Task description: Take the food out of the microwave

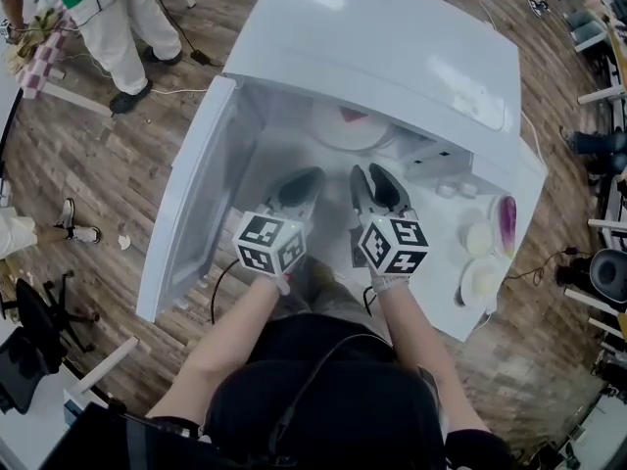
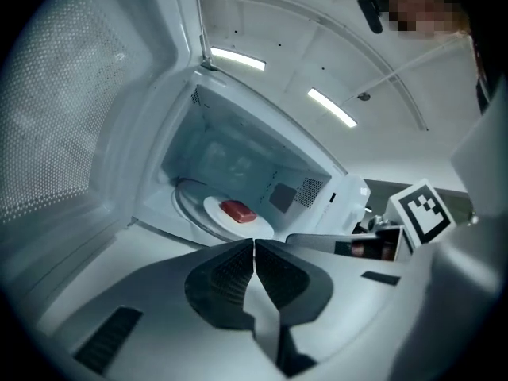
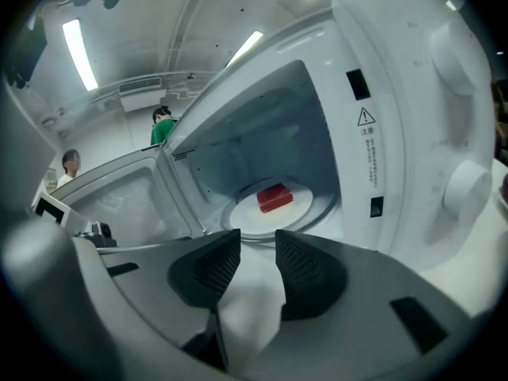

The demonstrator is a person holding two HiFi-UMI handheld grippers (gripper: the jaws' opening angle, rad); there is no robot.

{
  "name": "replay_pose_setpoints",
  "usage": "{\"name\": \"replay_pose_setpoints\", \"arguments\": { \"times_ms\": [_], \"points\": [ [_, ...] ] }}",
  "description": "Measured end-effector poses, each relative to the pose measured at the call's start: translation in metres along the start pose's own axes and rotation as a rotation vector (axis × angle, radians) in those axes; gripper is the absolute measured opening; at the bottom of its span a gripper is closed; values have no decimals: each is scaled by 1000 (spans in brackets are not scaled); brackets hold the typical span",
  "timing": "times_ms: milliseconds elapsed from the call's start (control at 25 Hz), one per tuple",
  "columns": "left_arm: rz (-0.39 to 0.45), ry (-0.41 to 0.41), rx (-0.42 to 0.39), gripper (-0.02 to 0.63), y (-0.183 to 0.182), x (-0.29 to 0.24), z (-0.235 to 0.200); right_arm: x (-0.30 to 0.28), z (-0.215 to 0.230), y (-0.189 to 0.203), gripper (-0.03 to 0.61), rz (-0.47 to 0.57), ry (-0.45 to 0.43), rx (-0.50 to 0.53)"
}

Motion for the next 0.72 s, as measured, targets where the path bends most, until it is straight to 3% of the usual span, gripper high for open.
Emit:
{"name": "replay_pose_setpoints", "arguments": {
  "times_ms": [120, 280, 440, 600, 720],
  "points": [
    [-34, -36, -30, 17, 0, -7, -8, -8, 3, -4, 149, 20, 45, -44],
    [-50, -17, -23, 17, 1, -17, -16, -21, 12, -7, 179, 32, 114, -170],
    [-56, 18, -12, 17, 2, -23, -23, -31, 15, -8, 204, 46, 174, -230],
    [-71, 24, -28, 17, 0, -30, -28, -40, 22, -7, 213, 43, 232, -379],
    [-86, 30, -41, 17, -2, -34, -30, -43, 22, -6, 213, 46, 258, -429]
  ]
}}
Point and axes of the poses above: the fingertips, and each gripper's own axes: x backward along the fingers, z to its right, y out of its underside, the point moved 7 cm from there along x, backward along the fingers, and after that the axes turned 4 degrees about -x, right-handed, at the moved point
